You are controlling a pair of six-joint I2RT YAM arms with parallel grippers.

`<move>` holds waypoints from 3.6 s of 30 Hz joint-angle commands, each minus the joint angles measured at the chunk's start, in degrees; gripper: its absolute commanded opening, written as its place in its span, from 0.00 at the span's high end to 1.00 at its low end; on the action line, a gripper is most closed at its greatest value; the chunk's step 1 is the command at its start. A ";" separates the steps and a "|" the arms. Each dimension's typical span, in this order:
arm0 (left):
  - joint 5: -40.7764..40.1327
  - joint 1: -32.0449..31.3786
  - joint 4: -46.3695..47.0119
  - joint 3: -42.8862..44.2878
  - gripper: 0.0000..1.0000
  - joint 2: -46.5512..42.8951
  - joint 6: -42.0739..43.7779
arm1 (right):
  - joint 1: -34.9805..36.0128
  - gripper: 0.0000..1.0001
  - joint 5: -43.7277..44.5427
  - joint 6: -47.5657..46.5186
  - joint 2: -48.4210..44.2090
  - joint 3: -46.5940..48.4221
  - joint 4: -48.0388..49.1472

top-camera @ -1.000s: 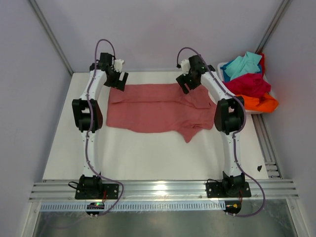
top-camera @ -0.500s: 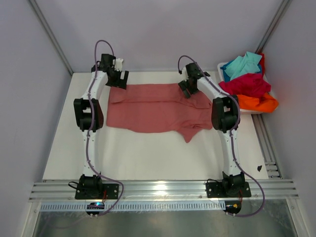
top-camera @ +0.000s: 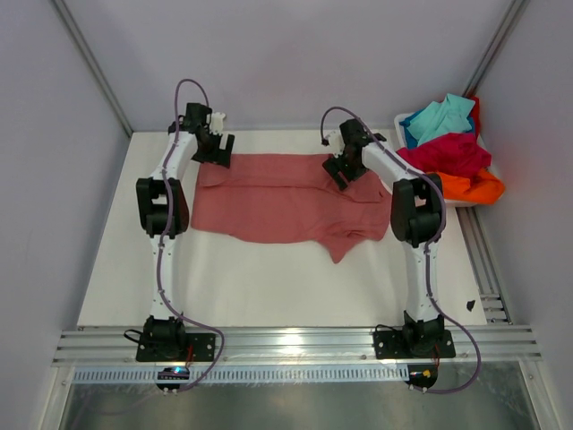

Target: Fold and stack the t-shirts

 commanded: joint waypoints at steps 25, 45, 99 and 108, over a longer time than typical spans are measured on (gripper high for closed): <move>13.05 5.20 -12.02 -25.82 0.08 -30.93 7.42 | -0.32 0.17 -17.72 -6.85 -40.44 -30.86 -15.99; 8.93 17.95 -9.65 -35.23 0.08 -36.39 -1.92 | -14.39 0.19 29.34 2.77 -42.92 -36.41 2.98; 1.65 14.18 -6.76 -33.28 0.07 -45.25 -1.06 | 2.14 0.14 5.91 -3.31 -60.04 -46.95 3.06; -0.21 14.27 0.28 -48.14 0.06 -56.42 -0.25 | 2.05 0.14 7.32 -0.32 -62.78 -55.31 8.08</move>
